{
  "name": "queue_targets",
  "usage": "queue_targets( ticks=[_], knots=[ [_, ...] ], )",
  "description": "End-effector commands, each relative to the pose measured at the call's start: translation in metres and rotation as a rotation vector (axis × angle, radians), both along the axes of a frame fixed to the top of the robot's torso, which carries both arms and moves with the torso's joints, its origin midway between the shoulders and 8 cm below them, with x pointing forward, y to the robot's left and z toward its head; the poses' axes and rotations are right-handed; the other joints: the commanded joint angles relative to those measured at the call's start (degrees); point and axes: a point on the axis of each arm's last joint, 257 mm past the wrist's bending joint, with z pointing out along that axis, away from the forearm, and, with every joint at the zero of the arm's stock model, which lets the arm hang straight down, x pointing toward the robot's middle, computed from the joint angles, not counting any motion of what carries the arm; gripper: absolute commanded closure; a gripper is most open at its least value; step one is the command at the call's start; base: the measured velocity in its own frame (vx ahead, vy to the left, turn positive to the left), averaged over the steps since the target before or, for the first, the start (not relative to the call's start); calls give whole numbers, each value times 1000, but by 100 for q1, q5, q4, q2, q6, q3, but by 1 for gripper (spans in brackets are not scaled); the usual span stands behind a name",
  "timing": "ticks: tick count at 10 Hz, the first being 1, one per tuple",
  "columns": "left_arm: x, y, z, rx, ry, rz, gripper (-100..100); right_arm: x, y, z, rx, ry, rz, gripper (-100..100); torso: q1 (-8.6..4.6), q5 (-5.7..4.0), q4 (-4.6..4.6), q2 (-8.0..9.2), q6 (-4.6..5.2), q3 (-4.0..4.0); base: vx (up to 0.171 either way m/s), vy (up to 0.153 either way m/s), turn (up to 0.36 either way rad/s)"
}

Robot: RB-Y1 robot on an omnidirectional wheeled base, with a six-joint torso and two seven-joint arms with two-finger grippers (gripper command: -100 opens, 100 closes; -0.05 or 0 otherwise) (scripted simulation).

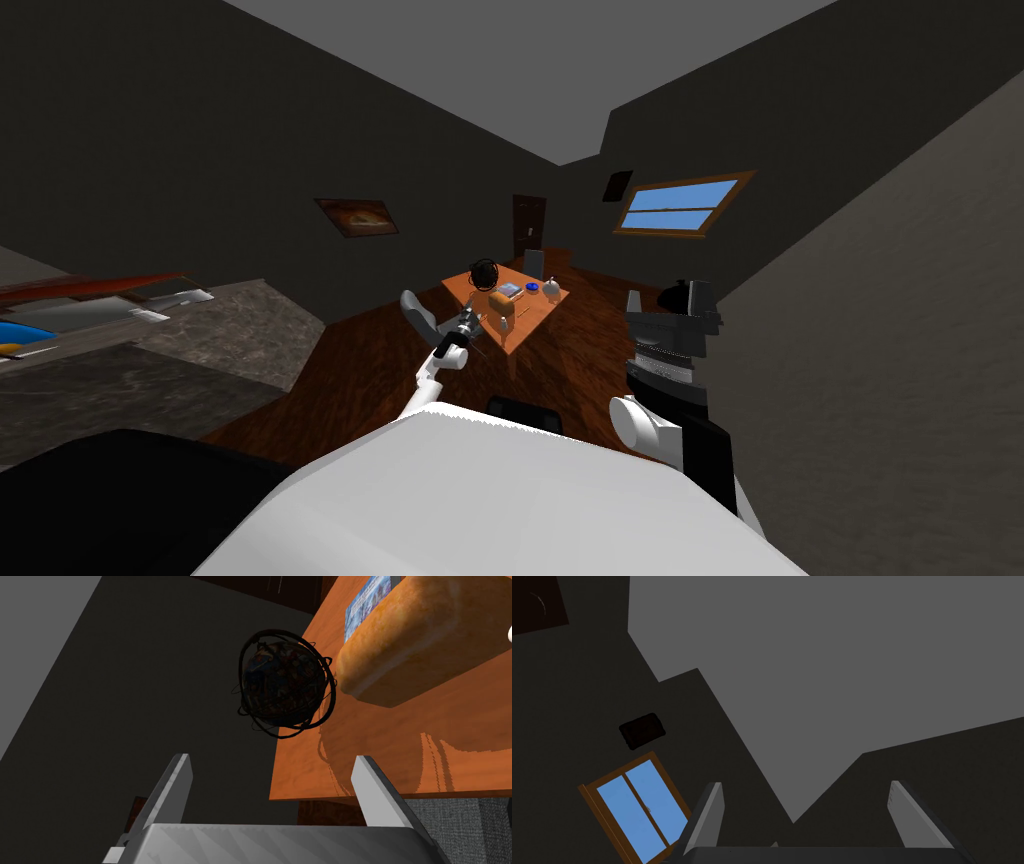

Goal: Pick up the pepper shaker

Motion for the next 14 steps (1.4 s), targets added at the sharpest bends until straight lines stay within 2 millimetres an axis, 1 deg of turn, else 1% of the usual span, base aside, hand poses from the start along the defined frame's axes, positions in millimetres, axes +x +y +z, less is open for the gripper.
queue_targets(
  ticks=[1,2,3,4,5,6,7,8,9,10,11,12,13,14],
  knots=[
    [4,-1,-20,-24,52,3,-100,0,0,0,0,0,0,0,0,0,0,0,0,0,4,18,16],
    [13,-2,-27,-62,84,1,-100,0,0,0,0,0,0,0,-1,0,0,0,0,0,6,21,38],
    [11,0,-42,-64,115,6,-100,0,0,0,0,0,0,0,0,0,0,-2,0,-1,5,20,13],
    [19,1,-55,-102,157,9,-100,0,0,0,0,0,0,0,-1,0,-1,-1,0,-1,6,29,17],
    [17,1,-63,-104,178,11,-100,0,0,0,0,0,0,0,2,0,0,-1,-1,0,6,24,10],
    [26,-1,-67,-141,207,10,-100,0,0,0,0,0,0,0,1,0,0,0,0,0,6,25,18],
    [22,1,-83,-144,241,17,-100,0,0,0,0,0,0,0,2,0,0,-2,1,-1,8,23,3],
    [31,-1,-87,-180,266,16,-100,0,0,0,0,0,0,0,0,0,-1,-1,0,-1,9,31,9],
    [26,1,-103,-183,304,23,-100,0,0,0,0,0,0,0,2,0,0,-3,1,-1,12,31,-4],
    [35,-2,-108,-218,335,23,-100,0,0,0,0,0,0,0,3,1,-1,-2,-1,-2,19,41,-3],
    [30,-1,-121,-221,366,29,-100,0,0,0,0,0,0,0,7,1,-1,-6,0,-3,16,32,-7],
    [39,-5,-123,-255,393,28,-100,0,0,0,0,0,0,0,3,1,-1,-4,-1,-2,13,37,-11],
    [32,-3,-139,-259,428,36,-100,0,0,0,0,0,0,0,5,1,-1,-5,1,-2,13,31,-12],
    [40,-8,-142,-292,461,35,-100,0,0,0,0,0,0,0,3,1,-1,-3,-1,-2,21,42,-22]
  ],
)
